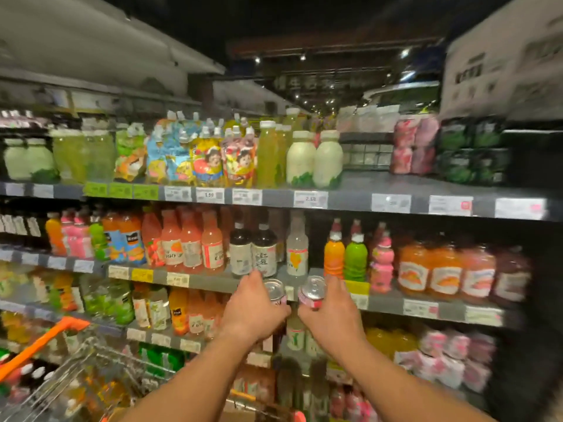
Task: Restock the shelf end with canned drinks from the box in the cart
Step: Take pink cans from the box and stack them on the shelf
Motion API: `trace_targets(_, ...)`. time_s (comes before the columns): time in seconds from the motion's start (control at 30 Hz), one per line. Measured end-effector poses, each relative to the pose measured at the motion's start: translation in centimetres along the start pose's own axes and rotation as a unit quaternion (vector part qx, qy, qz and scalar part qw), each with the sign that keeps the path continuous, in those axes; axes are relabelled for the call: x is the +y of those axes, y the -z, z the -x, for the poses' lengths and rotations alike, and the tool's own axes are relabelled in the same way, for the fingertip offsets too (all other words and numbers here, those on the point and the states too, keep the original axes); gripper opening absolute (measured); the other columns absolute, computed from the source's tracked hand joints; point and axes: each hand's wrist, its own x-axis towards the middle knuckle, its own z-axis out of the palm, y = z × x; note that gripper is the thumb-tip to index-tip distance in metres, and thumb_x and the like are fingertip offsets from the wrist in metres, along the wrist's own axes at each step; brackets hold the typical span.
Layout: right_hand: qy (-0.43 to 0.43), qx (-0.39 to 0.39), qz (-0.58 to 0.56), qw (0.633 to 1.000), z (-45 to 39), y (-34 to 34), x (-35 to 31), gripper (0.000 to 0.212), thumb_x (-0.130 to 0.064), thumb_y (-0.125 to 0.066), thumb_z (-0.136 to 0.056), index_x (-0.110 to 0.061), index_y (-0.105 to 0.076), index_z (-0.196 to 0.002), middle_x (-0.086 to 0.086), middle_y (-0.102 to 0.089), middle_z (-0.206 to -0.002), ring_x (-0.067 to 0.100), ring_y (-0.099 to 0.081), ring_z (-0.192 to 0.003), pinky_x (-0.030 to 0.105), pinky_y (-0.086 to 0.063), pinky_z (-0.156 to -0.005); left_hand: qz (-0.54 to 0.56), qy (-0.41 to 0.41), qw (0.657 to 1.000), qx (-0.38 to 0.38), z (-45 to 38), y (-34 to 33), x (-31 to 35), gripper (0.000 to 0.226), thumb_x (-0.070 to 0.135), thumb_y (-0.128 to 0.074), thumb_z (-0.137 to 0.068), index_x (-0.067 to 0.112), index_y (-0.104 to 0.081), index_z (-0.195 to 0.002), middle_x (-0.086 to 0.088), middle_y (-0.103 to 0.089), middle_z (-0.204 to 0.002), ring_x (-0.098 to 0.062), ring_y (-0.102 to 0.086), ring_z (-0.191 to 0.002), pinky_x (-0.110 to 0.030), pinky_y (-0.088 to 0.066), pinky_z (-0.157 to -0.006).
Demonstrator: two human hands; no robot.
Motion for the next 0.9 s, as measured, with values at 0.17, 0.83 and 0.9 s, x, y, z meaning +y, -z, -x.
trace_targets(0.17, -0.008, 0.099, 0.013, 0.995, -2.3, 8.4, 1.8, 0.054, -0.044, -0.066, -0.072, -0.021, -0.045, -0.116, 0.005, -0.058, -0.108, 0.030, -0.057, -0.102, 0.038, -0.048, -0.081, 0.061, -0.092, 0.992, 0.069, -2.0, 0.2, 9.9, 0.064, 0.062, -0.058, -0.050, 0.026, -0.046, -0.102, 0.001, -0.060, -0.102, -0.025, -0.062, -0.097, -0.033, -0.049, -0.076)
trace_targets(0.83, 0.033, 0.230, 0.046, 0.971, -18.6, 31.7, 8.8, 0.045, -0.056, -0.063, -0.062, -0.033, -0.046, -0.096, -0.013, -0.042, -0.092, 0.009, -0.052, -0.074, 0.032, -0.047, -0.062, 0.242, -0.126, 0.958, 0.089, -11.4, 0.6, 36.3, 0.066, 0.041, -0.079, -0.062, 0.021, -0.052, -0.118, 0.009, -0.058, -0.096, -0.003, -0.065, -0.071, -0.031, -0.058, -0.068)
trace_targets(0.9, 0.029, 0.222, 0.039, 0.974, -20.8, 32.1, 9.6, 0.048, -0.058, -0.062, -0.060, -0.031, -0.048, -0.097, -0.010, -0.045, -0.094, 0.013, -0.055, -0.077, 0.036, -0.052, -0.067, 0.255, -0.116, 0.958, 0.069, -12.9, 0.0, 37.3, 0.062, 0.036, -0.079, -0.061, 0.022, -0.049, -0.114, 0.013, -0.054, -0.090, -0.002, -0.065, -0.052, -0.030, -0.059, -0.054)
